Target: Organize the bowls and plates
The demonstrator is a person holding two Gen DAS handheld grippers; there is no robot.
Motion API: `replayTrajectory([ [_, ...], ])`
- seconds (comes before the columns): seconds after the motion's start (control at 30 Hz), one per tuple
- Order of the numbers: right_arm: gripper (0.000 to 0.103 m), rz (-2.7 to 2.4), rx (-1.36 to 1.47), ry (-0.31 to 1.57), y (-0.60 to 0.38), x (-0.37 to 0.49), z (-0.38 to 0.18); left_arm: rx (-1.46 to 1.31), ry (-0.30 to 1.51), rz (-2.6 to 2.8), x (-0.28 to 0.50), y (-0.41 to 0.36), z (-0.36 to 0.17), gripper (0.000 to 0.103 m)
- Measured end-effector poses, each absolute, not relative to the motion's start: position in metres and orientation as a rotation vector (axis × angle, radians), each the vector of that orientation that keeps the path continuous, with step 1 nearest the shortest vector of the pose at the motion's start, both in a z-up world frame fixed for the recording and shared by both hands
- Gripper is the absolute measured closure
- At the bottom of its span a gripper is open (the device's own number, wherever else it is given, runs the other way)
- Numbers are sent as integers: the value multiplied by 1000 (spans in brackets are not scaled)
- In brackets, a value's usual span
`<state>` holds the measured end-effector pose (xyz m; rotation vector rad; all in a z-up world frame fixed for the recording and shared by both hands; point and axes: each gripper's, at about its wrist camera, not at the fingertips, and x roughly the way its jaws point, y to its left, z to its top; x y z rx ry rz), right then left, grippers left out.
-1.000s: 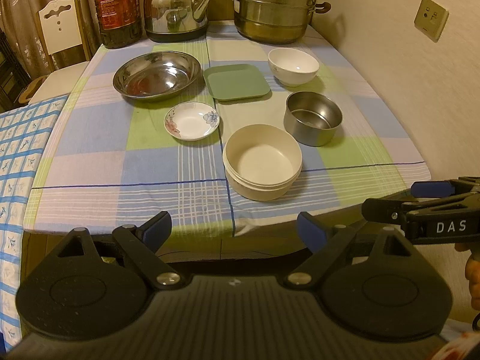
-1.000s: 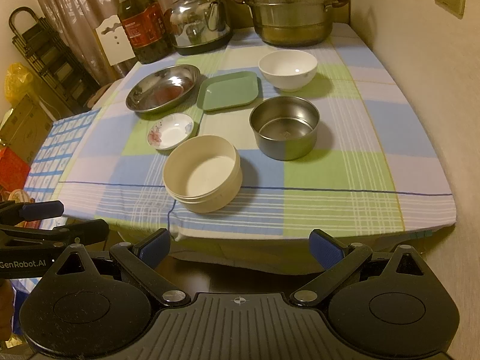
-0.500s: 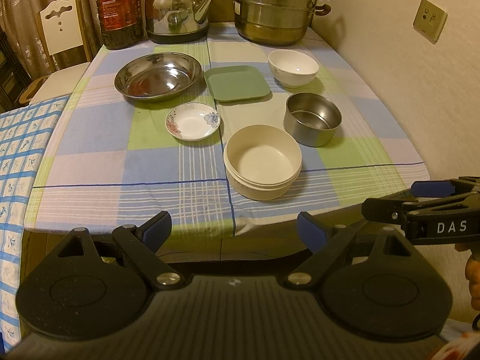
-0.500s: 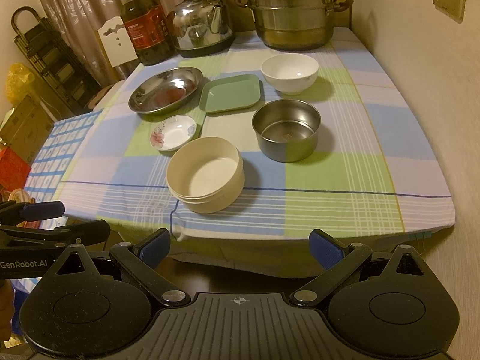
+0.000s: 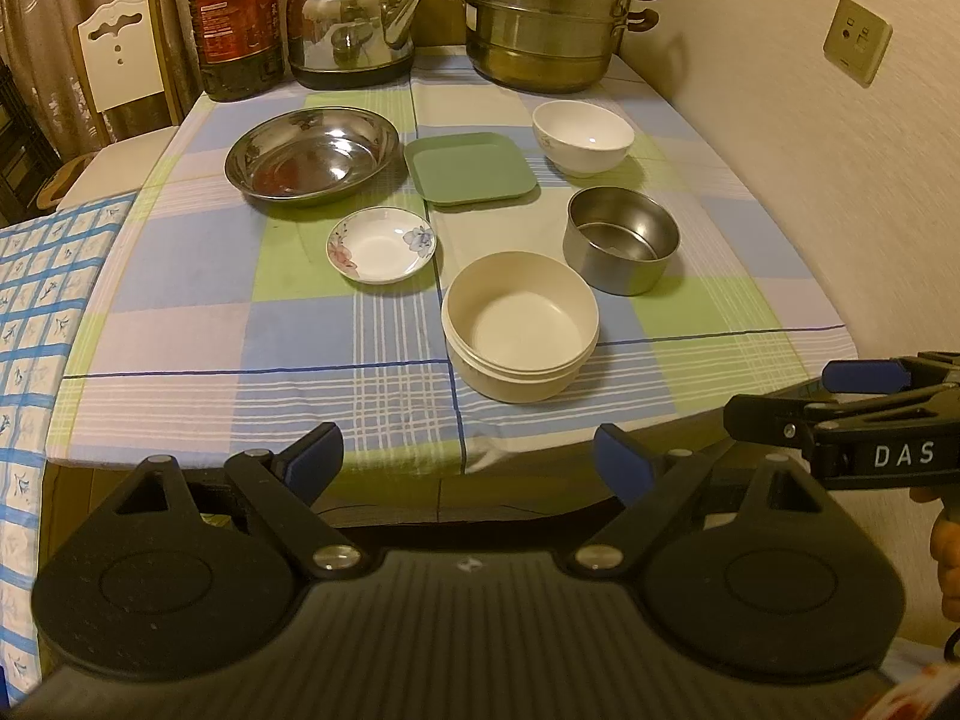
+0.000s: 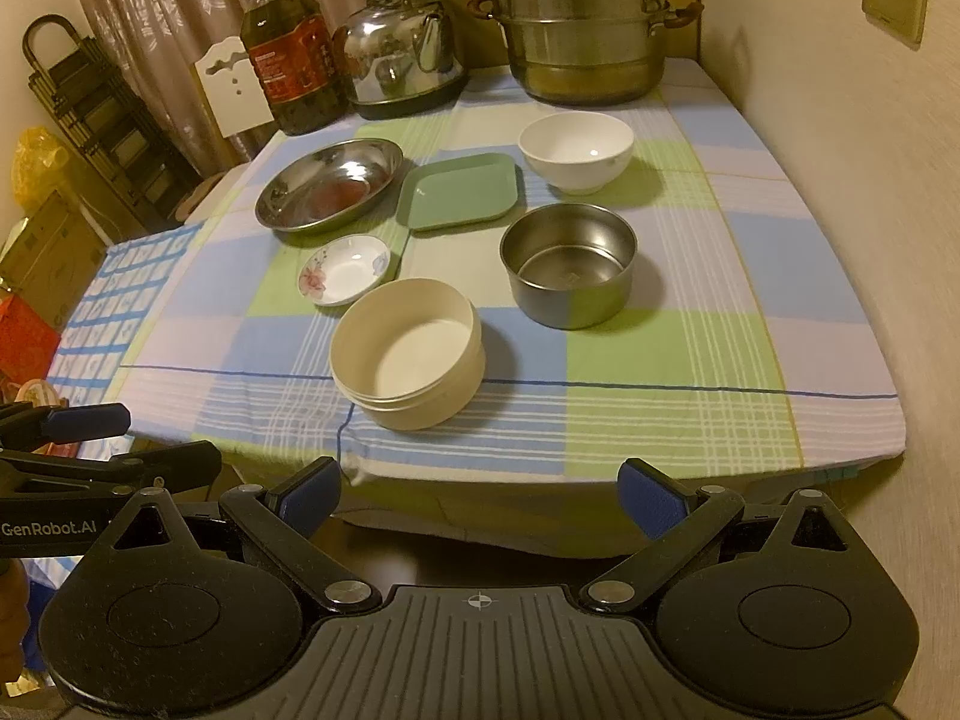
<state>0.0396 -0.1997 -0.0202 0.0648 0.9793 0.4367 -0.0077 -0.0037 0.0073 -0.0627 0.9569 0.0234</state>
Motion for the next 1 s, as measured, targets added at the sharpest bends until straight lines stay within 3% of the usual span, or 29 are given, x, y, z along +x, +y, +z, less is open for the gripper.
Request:
replayTrajectory([
  [1.0, 4, 440, 65, 970, -202, 41, -19, -63, 954, 24, -8, -4, 7, 13],
])
